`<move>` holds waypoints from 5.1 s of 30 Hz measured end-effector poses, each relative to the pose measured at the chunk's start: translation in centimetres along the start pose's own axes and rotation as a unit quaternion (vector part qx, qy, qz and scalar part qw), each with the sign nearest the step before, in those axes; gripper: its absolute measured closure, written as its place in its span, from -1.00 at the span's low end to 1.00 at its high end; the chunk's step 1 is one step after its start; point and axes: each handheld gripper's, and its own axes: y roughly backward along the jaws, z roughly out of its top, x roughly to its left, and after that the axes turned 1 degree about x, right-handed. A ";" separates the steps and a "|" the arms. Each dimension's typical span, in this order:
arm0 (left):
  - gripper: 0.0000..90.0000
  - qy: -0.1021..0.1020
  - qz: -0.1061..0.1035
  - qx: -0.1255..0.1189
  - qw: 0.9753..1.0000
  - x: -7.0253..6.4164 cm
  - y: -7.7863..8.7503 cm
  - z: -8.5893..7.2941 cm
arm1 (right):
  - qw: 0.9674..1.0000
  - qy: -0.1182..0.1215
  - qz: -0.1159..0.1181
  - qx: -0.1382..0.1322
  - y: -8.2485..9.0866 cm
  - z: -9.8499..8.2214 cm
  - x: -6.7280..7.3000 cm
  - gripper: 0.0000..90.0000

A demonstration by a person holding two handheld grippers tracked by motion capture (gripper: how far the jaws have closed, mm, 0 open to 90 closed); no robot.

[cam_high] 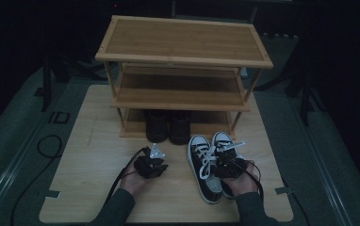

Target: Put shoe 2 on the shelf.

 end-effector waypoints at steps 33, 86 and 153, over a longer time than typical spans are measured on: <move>0.46 0.002 0.000 0.006 1.000 0.8 0.7 -0.6 | 0.999 0.021 0.033 0.010 1.3 0.0 -2.1 0.88; -0.39 0.044 0.048 -0.057 0.996 2.1 0.7 -3.0 | 0.983 0.168 0.080 0.003 6.6 5.8 -6.0 0.86; -0.40 0.045 0.049 -0.056 0.996 2.0 0.6 -3.0 | 0.927 0.346 0.147 -0.023 11.9 9.6 -2.0 0.87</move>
